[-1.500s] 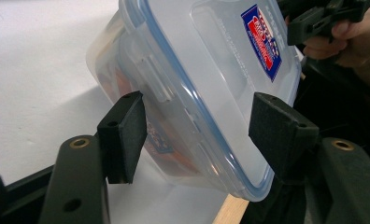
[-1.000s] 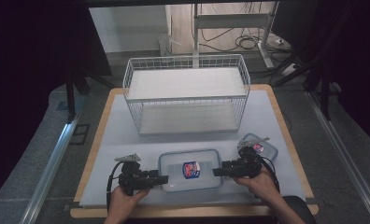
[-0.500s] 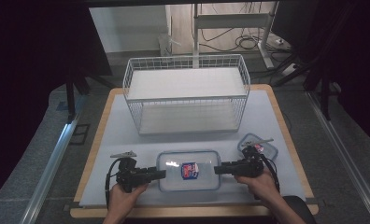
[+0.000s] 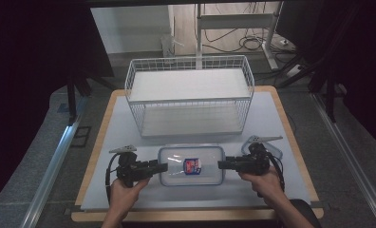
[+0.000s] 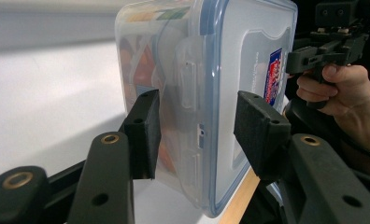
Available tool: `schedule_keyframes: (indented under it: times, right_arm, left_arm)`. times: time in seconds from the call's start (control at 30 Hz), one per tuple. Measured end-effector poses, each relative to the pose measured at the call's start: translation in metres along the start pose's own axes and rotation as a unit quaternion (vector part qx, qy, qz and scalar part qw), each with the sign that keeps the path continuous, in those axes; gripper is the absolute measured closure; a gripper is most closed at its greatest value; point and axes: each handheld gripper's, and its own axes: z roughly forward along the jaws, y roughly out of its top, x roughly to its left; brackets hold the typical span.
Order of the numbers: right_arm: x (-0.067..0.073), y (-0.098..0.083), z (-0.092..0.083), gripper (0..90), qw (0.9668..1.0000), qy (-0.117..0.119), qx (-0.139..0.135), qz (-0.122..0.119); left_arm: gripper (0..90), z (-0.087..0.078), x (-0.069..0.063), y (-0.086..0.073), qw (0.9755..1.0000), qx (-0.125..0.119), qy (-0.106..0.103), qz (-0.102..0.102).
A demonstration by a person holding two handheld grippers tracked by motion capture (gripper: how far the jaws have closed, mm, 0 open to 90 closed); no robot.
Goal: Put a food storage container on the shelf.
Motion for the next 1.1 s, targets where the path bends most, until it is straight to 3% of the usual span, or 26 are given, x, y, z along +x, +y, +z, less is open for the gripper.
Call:
schedule_keyframes:
  times: [0.5,0.83,1.1]
  right_arm:
    - [0.020,0.059,-0.020,55.4,0.9979,-0.001,-0.038,-0.052]
    - [0.029,0.101,-0.026,55.3,0.9958,-0.002,-0.056,-0.072]
    - [0.032,0.116,-0.029,55.1,0.9952,-0.010,-0.062,-0.075]
  left_arm:
    - [51.6,-0.021,-0.023,0.063,0.9978,-0.029,0.015,0.058]
    - [51.6,-0.030,-0.029,0.098,0.9963,-0.042,0.020,0.072]
    - [51.6,-0.031,-0.026,0.115,0.9959,-0.049,0.013,0.075]
